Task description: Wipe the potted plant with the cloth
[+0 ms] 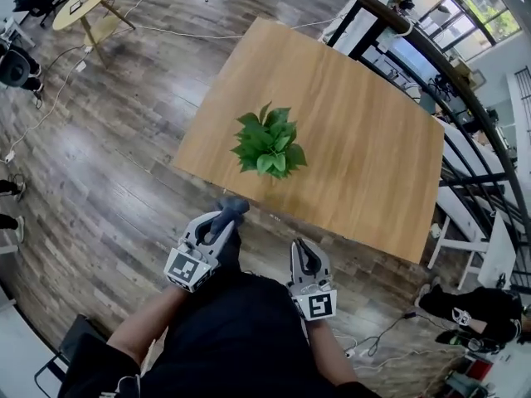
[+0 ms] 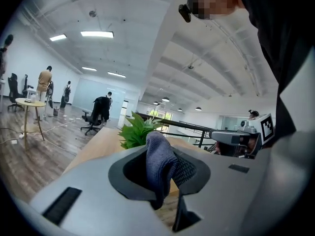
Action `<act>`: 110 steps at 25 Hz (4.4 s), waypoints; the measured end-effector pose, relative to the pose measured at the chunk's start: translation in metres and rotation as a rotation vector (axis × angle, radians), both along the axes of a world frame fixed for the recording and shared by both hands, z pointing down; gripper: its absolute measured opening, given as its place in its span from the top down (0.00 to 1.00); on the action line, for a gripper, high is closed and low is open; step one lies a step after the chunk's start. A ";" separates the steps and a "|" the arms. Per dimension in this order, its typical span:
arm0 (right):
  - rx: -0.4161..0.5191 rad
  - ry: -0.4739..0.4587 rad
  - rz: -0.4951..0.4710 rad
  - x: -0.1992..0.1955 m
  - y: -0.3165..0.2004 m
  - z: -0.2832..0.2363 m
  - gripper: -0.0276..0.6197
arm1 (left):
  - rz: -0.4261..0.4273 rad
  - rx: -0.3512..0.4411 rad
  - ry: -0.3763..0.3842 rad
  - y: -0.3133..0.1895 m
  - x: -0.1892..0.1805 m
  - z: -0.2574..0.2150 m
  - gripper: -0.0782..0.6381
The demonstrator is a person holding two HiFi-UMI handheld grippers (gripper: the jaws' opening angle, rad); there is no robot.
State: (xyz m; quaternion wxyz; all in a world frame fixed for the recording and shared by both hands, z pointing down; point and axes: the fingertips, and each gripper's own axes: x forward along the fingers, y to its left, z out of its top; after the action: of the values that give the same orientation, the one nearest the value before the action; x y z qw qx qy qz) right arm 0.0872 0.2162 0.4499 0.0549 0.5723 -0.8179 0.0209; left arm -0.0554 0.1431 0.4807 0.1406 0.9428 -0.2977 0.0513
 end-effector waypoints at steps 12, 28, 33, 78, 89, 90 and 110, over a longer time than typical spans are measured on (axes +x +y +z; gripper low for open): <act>-0.265 0.030 -0.085 -0.014 -0.120 0.117 0.60 | 0.014 -0.131 -0.100 -0.119 -0.010 0.089 0.76; -0.425 0.228 -0.302 0.003 -0.196 0.214 0.53 | -0.057 -0.285 -0.151 -0.189 0.041 0.152 0.76; -0.394 0.279 -0.366 -0.004 -0.200 0.214 0.53 | 0.055 -0.302 -0.064 -0.182 0.061 0.144 0.76; -0.447 0.173 -0.292 -0.007 -0.204 0.222 0.47 | 0.078 -0.312 -0.008 -0.187 0.050 0.157 0.76; -0.419 0.235 -0.363 -0.014 -0.243 0.213 0.47 | 0.102 -0.353 0.026 -0.179 0.056 0.151 0.76; -0.418 0.226 -0.357 -0.015 -0.242 0.214 0.47 | 0.101 -0.360 0.032 -0.176 0.057 0.149 0.76; -0.442 0.223 -0.348 -0.004 -0.237 0.216 0.47 | 0.010 -0.332 -0.005 -0.197 0.034 0.159 0.76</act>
State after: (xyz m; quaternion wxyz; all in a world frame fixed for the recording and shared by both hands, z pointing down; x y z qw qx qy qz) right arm 0.0837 -0.0205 0.6655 0.2704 0.3964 -0.8683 0.1259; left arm -0.0215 -0.0543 0.6402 0.2934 0.9080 -0.2808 0.1028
